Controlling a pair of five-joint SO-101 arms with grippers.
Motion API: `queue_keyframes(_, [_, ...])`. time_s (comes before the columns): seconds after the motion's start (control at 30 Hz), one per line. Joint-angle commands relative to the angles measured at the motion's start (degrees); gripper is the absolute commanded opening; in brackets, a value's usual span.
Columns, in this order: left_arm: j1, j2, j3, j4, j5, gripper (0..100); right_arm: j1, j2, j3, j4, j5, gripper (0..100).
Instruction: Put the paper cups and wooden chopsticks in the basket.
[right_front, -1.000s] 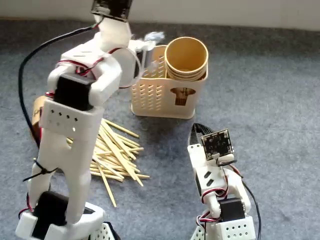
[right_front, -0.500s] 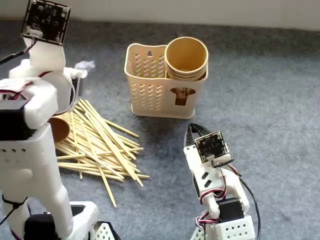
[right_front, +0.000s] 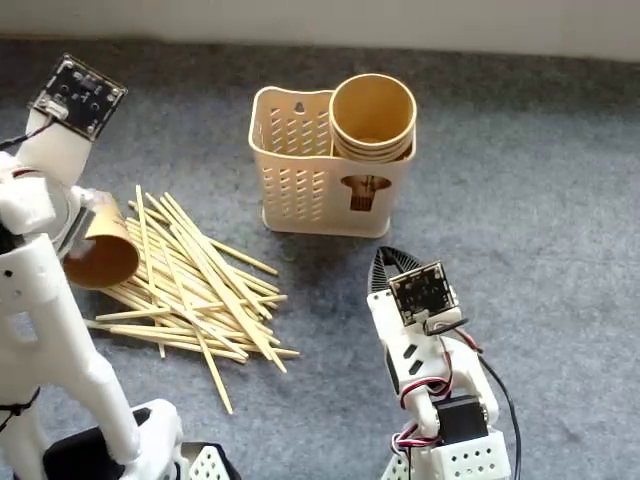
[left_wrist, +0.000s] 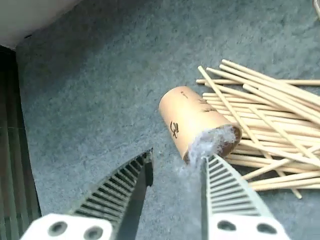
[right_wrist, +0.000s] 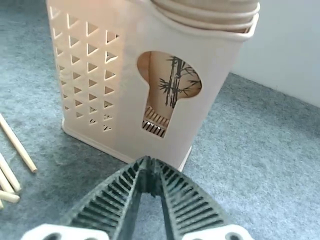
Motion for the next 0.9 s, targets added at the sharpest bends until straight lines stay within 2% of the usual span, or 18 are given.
queue_keyframes(0.0, [-2.68, -1.27, 6.2, -0.26, -9.58, 16, 0.13, -0.66, 5.58, -1.8, 0.7, 0.6])
queue_keyframes(0.17, [-4.79, -1.36, 15.34, -5.19, -10.02, 16, 0.13, -0.66, 5.58, -1.8, 0.7, 0.6])
queue_keyframes(0.43, [-8.13, -1.36, 28.97, -25.67, -9.67, 16, 0.13, -0.66, 5.58, -1.8, 0.62, 0.6])
queue_keyframes(0.67, [-7.78, -0.92, 35.82, -33.67, -9.41, 16, 0.13, -0.66, 5.58, -1.8, 0.62, 0.6])
queue_keyframes(0.87, [-7.78, -0.92, 43.56, -43.6, -9.41, 16, 0.13, -0.66, 5.58, -1.8, 0.62, 0.6])
